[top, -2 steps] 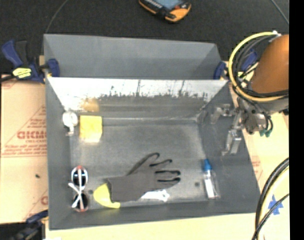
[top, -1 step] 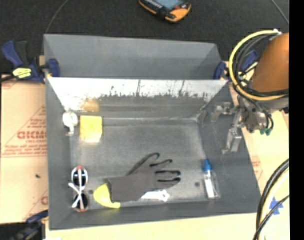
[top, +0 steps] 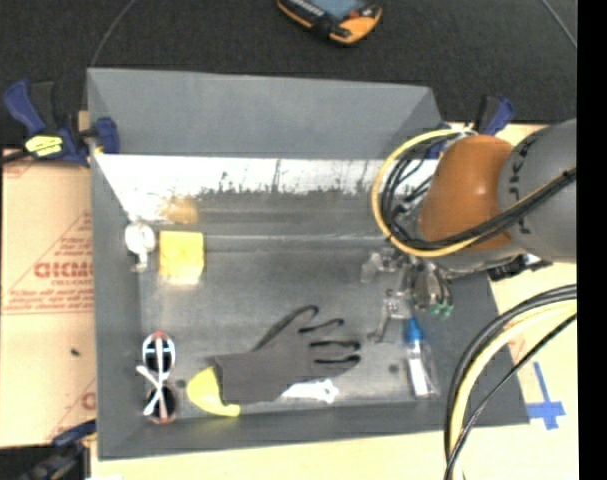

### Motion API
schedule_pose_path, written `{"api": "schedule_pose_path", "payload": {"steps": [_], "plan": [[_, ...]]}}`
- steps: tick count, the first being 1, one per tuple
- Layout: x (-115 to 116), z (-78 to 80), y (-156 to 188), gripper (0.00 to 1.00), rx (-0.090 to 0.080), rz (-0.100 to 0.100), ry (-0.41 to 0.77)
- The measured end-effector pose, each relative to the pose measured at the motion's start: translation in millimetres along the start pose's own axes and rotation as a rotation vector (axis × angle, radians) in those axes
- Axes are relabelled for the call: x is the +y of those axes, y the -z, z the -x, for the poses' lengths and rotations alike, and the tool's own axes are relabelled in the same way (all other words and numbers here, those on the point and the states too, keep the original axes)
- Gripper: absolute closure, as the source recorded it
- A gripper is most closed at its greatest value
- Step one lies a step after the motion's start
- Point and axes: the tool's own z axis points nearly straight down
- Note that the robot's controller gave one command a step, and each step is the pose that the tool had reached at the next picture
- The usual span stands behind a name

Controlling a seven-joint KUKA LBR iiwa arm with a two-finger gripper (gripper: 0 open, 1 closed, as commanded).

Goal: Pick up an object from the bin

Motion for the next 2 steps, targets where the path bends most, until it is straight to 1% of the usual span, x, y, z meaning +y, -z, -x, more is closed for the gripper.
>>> {"api": "schedule_pose_path", "payload": {"steps": [1,2], "plan": [[11.5,-0.5,29.3,0.0,0.0,-0.001,0.011],[59.8,-28.0,-7.1,0.0,0.006,0.002,-0.105]]}}
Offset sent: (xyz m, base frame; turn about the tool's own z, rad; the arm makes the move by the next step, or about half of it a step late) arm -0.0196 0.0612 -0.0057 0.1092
